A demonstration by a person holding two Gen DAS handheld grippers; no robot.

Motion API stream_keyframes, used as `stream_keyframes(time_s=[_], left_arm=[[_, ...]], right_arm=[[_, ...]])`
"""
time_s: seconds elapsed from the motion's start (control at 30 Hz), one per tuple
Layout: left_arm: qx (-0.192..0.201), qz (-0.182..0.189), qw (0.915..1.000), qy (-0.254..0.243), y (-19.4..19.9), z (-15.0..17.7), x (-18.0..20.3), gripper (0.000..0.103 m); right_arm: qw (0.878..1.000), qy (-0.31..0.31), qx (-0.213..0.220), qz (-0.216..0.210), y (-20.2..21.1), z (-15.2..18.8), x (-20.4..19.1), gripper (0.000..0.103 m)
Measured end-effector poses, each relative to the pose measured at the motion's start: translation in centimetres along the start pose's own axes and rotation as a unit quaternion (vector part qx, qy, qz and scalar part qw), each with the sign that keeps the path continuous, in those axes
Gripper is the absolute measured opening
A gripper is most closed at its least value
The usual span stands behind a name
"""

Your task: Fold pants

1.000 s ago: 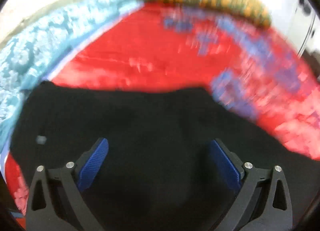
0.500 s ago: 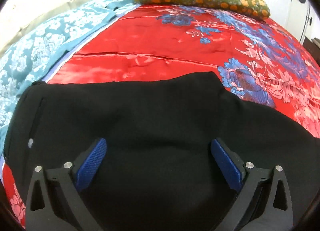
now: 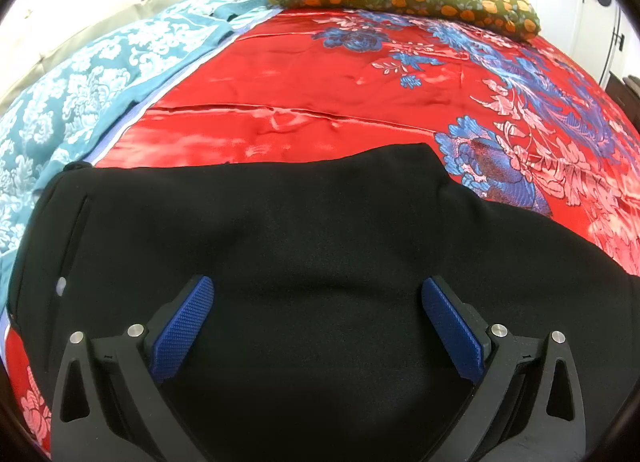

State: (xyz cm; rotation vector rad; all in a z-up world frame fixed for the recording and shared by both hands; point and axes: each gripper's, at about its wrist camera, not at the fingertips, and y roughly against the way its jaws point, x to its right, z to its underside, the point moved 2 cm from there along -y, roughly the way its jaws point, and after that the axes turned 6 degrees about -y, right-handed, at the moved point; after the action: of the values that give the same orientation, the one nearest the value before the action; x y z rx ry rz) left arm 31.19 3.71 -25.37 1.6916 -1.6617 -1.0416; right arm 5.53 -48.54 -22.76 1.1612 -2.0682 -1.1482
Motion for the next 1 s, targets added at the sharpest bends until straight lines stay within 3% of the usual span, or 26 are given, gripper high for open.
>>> stream_keyframes(time_s=[1.0], left_arm=[[0.000, 0.000, 1.0000, 0.000, 0.03, 0.01, -0.02, 0.103]], right_arm=[[1.000, 0.008, 0.006, -0.005, 0.09, 0.36, -0.16, 0.103]])
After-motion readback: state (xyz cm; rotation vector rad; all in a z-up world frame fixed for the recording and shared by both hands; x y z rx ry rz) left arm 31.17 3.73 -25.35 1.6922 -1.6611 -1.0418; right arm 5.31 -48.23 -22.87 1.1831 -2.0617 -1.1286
